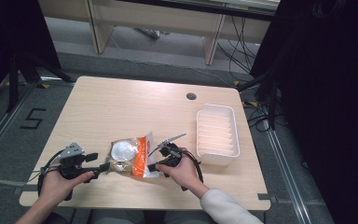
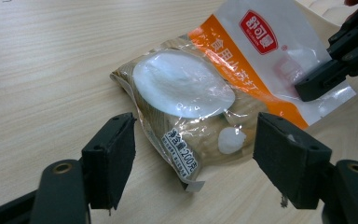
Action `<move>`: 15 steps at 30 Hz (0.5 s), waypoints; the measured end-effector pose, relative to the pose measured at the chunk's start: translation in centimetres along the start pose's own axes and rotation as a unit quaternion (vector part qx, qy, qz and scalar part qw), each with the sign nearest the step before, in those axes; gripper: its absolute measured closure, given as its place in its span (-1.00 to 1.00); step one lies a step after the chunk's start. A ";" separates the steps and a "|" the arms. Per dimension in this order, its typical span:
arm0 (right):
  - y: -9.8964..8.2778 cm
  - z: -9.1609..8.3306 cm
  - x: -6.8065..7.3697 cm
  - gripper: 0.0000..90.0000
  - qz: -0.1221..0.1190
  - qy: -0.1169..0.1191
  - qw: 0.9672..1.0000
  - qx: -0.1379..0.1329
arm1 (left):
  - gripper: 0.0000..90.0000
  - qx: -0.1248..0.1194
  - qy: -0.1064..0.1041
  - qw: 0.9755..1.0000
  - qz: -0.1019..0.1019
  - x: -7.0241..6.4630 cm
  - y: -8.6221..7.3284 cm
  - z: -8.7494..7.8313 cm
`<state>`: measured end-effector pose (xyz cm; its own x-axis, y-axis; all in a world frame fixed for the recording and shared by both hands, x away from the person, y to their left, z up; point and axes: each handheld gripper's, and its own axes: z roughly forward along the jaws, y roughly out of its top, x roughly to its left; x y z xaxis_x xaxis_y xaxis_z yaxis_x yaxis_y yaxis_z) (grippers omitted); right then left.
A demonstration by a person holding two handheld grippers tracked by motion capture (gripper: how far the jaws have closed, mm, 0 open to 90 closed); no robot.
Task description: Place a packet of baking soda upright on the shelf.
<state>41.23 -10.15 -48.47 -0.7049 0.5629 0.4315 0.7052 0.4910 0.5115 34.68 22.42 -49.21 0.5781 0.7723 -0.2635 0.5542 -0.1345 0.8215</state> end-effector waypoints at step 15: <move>2.3 -3.3 -0.2 1.00 -0.070 -0.019 0.997 0.041 | -0.36 -0.002 0.001 1.000 0.001 0.0 0.0 0.0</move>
<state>42.79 -11.32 -44.93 -0.7947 0.5091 0.3305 0.6048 0.6179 0.5024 34.68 22.40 -49.21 0.5780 0.7731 -0.2610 0.5504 -0.1333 0.8242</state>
